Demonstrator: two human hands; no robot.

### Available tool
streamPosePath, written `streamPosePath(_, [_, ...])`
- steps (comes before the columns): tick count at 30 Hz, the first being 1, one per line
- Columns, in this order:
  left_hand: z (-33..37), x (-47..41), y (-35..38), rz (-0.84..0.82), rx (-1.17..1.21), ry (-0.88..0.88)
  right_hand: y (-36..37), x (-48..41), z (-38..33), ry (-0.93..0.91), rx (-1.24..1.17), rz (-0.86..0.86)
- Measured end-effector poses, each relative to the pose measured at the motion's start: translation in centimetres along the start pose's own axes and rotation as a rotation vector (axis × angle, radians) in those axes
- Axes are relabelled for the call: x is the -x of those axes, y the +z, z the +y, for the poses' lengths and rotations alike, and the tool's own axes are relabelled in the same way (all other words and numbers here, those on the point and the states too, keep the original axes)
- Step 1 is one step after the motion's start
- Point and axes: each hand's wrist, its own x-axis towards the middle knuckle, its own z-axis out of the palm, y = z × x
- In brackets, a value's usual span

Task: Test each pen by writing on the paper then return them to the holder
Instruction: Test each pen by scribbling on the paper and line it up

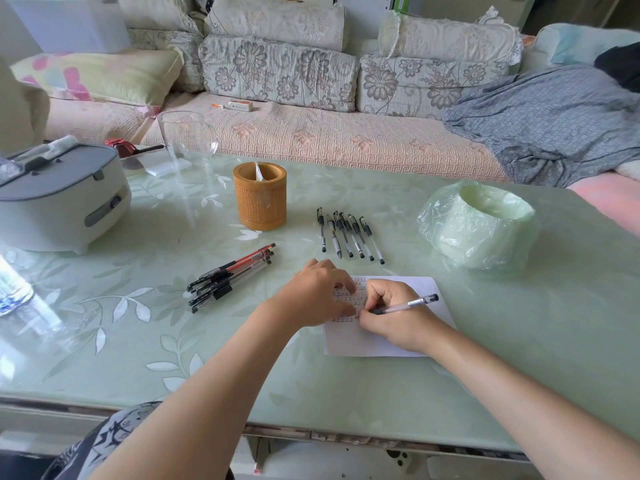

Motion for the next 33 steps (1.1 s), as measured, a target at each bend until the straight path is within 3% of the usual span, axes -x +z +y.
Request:
streamPosePath(21, [-0.03,-0.05,0.06,0.008,-0.001,0.002,-0.23,-0.22,0.25,0.016,-0.003,-0.055])
streamPosePath(33, [0.09,0.34,-0.67,-0.038,-0.011,-0.006,-0.27,-0.05,-0.46,0.069,-0.087,-0.003])
